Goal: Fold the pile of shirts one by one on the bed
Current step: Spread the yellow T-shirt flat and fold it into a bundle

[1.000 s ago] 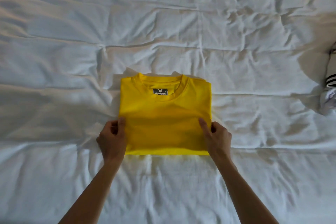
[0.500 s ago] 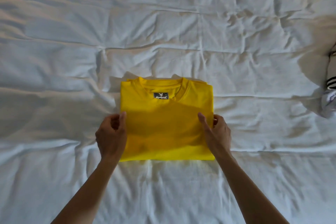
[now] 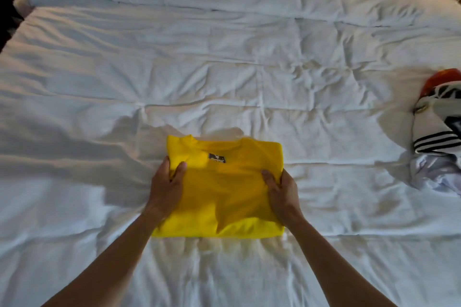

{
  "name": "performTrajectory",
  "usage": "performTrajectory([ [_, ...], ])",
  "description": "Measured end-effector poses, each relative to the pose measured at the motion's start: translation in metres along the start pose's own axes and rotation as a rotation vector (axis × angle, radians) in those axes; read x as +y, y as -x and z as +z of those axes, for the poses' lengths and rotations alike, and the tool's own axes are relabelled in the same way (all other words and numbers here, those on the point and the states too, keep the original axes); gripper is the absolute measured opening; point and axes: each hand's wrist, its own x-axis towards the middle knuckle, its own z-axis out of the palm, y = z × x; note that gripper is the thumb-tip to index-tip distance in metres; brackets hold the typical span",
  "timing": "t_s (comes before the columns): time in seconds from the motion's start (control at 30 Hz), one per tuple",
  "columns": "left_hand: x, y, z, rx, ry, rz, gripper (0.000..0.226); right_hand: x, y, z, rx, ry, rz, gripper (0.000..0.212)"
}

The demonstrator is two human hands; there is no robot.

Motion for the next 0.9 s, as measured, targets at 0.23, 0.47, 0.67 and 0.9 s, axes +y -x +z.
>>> performTrajectory([
  [0.23, 0.170, -0.025, -0.056, 0.071, 0.012, 0.253, 0.043, -0.165, -0.004, -0.085, 0.094, -0.080, -0.178, 0.011],
  [0.47, 0.383, 0.006, -0.161, -0.014, 0.080, 0.415, 0.041, -0.364, 0.057, -0.188, 0.080, -0.201, -0.331, 0.013],
  [0.67, 0.471, 0.051, -0.221, 0.022, 0.179, 0.475, 0.030, -0.462, 0.111, -0.243, -0.049, -0.351, -0.373, 0.020],
  [0.9, 0.493, 0.102, -0.280, 0.178, 0.214, 0.459, 0.047, -0.517, 0.152, -0.244, -0.169, -0.334, -0.442, 0.038],
])
